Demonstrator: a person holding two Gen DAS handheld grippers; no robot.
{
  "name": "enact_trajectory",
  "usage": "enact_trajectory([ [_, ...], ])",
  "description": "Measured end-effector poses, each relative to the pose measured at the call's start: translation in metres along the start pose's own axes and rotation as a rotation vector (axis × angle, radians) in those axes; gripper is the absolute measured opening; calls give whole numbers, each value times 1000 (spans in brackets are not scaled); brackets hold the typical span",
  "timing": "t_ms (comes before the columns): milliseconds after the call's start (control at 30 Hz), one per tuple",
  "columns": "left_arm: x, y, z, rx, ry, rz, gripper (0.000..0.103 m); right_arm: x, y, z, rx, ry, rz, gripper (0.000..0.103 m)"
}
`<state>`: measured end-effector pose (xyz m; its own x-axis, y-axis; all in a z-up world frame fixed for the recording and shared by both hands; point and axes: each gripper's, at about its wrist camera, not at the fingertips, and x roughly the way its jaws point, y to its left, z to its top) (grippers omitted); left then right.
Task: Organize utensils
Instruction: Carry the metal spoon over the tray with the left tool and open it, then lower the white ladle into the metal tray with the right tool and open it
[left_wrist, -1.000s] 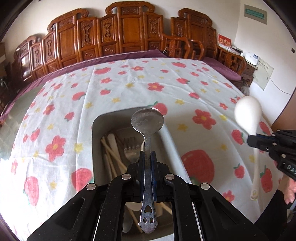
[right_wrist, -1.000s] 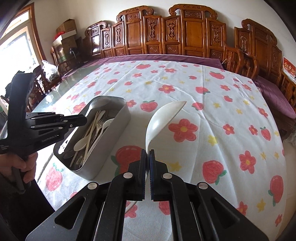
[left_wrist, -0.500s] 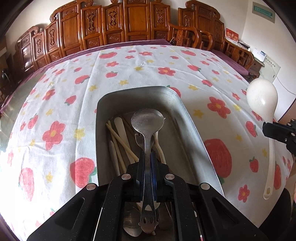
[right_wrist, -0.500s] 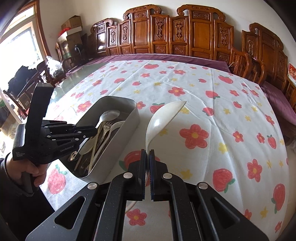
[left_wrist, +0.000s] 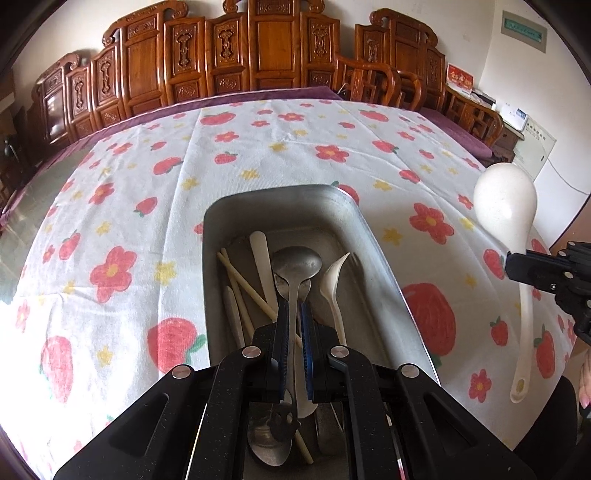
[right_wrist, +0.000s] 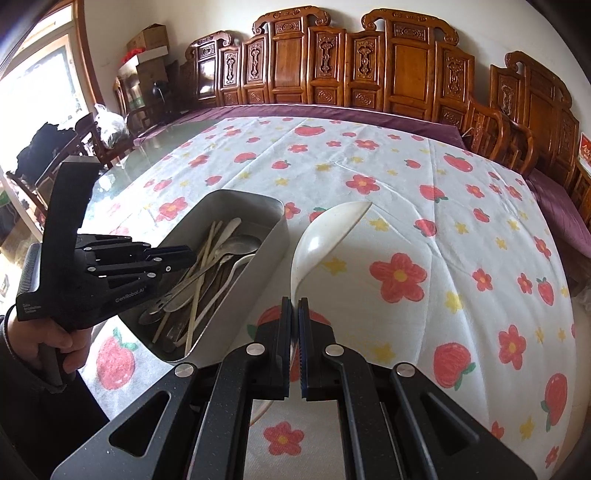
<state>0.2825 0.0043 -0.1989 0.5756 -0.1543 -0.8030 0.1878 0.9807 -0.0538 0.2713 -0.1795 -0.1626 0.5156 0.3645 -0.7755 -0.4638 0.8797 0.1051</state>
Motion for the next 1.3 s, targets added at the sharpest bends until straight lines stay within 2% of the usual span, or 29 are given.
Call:
enact_trajectory([
  [567,-36,35,6,-42,-94,32,6,11,37,31,-63,-10,39,5],
  [1000,-42,68,7,-98,-113,85,6,60,73,65,-122,4,64,5],
  [1300,-43,73,5,-107,-113,90,6,101,84,55,-152,69,81,5],
])
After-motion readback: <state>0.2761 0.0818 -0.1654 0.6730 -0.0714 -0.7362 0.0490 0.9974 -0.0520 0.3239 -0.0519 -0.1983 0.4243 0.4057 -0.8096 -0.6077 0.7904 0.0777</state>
